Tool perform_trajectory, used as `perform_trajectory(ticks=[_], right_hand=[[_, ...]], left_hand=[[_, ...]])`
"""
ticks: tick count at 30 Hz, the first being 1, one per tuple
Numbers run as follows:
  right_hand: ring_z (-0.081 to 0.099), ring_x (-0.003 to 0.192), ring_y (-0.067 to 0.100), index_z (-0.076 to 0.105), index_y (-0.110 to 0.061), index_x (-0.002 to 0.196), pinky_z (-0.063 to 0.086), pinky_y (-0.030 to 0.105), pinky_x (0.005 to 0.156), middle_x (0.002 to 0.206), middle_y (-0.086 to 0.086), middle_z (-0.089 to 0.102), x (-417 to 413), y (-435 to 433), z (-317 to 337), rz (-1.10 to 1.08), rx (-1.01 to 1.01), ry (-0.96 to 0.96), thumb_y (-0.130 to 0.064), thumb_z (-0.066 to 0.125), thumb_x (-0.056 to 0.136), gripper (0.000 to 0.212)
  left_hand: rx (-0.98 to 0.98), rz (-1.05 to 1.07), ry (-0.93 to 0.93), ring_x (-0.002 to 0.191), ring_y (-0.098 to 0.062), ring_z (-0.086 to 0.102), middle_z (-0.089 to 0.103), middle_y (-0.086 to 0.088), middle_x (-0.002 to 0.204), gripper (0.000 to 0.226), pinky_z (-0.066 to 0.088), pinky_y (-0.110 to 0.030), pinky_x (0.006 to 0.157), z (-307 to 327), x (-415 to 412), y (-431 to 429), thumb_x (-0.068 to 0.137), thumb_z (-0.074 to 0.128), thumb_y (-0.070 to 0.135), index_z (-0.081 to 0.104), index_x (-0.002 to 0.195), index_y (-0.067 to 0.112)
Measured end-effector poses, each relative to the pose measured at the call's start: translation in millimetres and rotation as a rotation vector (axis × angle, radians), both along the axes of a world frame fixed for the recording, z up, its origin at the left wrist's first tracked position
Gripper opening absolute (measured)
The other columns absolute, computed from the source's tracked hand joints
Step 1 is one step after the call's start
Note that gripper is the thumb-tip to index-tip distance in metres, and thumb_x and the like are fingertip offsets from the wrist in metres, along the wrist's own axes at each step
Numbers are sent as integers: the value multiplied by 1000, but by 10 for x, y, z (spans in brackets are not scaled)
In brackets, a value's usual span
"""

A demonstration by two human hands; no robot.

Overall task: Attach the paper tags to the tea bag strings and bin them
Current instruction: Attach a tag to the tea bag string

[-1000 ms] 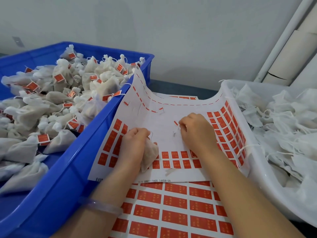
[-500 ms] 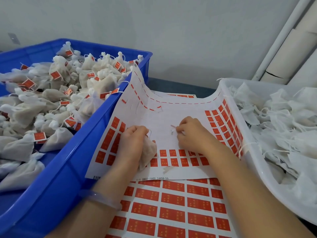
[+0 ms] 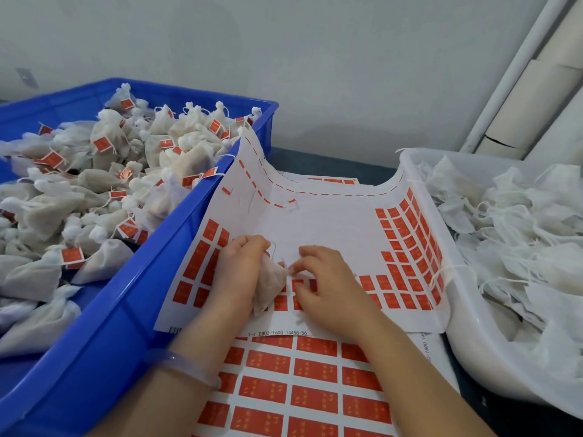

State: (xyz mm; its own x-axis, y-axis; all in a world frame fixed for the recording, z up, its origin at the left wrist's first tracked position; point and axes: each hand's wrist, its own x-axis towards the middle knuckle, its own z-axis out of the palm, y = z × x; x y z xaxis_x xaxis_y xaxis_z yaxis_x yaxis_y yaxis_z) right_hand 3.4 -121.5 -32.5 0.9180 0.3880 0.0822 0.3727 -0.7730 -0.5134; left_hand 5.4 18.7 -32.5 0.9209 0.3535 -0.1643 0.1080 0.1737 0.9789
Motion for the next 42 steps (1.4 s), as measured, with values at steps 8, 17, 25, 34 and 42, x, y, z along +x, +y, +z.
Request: perform_trajectory(ticks=[8, 17, 25, 34, 42], right_hand=[[40, 123, 8, 51, -27, 122, 27, 18, 92, 134, -8, 46, 159, -201, 7, -229, 70, -115, -32, 50, 93, 29], [57, 72, 8, 56, -27, 73, 40, 15, 58, 77, -10, 59, 570, -190, 254, -287, 248, 109, -34, 59, 89, 18], [56, 65, 12, 61, -21, 73, 40, 20, 52, 78, -2, 63, 795, -185, 353, -283, 150, 339, -29, 53, 94, 24], [56, 64, 15, 58, -11, 96, 41, 21, 55, 85, 5, 59, 1034, -61, 305, -497, -60, 318, -32, 70, 80, 29], [53, 79, 9, 69, -17, 106, 41, 21, 75, 107, 1, 67, 880, -87, 160, -300, -81, 33, -27, 59, 90, 21]], left_hand=[[-50, -10, -16, 60, -20, 53, 54, 0, 58, 14, 48, -42, 71, 7, 7, -8, 80, 53, 14, 51, 66, 15], [-36, 6, -17, 56, -16, 53, 54, 2, 54, 24, 47, -37, 64, 33, -16, -8, 87, 51, 8, 50, 64, 14], [-47, 5, -11, 58, -20, 52, 53, -2, 58, 21, 49, -42, 69, 38, -8, -26, 86, 51, 9, 50, 65, 13], [-83, 9, 1, 58, -22, 53, 54, -3, 57, 19, 48, -42, 69, 40, -19, -35, 85, 51, 10, 51, 66, 12], [-40, 8, -8, 52, -15, 52, 52, 0, 54, 24, 48, -34, 57, 50, -23, -28, 88, 51, 7, 49, 64, 12]])
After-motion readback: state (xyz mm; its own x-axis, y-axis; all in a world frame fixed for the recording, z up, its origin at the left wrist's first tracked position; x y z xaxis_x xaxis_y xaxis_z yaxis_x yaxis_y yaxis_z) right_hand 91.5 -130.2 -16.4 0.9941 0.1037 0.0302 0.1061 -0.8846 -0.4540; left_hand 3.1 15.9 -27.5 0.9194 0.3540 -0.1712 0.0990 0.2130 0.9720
